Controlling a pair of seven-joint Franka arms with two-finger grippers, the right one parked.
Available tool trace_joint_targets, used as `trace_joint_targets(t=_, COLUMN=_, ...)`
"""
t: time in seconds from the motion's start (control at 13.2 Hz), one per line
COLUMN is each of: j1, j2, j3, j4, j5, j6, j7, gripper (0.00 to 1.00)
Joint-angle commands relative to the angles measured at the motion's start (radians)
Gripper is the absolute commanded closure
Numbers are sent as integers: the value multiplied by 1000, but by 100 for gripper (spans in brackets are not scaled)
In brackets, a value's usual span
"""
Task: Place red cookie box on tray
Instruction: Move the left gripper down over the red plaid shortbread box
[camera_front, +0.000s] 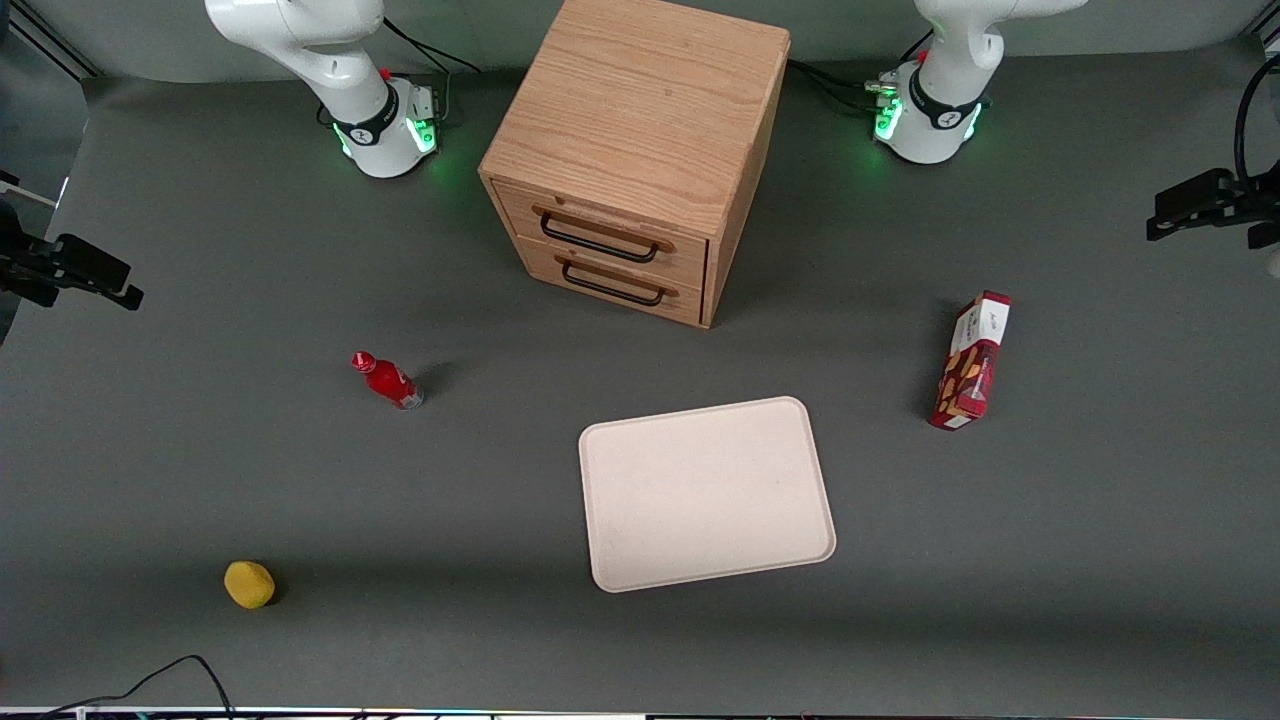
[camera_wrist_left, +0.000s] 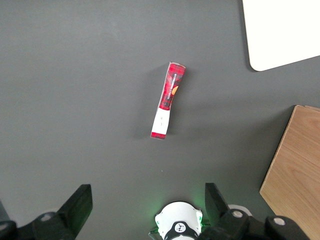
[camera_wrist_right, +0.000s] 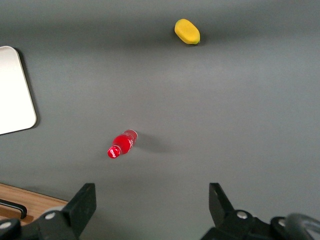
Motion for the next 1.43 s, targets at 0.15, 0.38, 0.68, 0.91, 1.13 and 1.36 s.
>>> trace_joint_targets(t=0.15, j1=-17, j2=27, j3=15, j4=36, j5=19, j6=-41, j7=-22, gripper=0)
trace_joint_targets(t=0.38, j1=-19, j2=53, j3=7, j4=-135, j5=2, j6=67, j7=18, gripper=0)
trace_joint_targets(t=0.68, j1=-19, j2=39, j3=-5, j4=-486, j5=2, j6=423, j7=235, gripper=0)
trace_joint_targets(t=0.91, j1=-21, j2=45, j3=-7, j4=-736, j5=-4, j6=742, j7=237, gripper=0)
trace_joint_targets(t=1.13, j1=-24, j2=80, j3=-13, j4=-930, j5=-30, j6=1087, j7=237, gripper=0)
trace_joint_targets(t=1.36, j1=-28, j2=138, j3=-18, j4=-1028, j5=-60, j6=1312, j7=227, gripper=99)
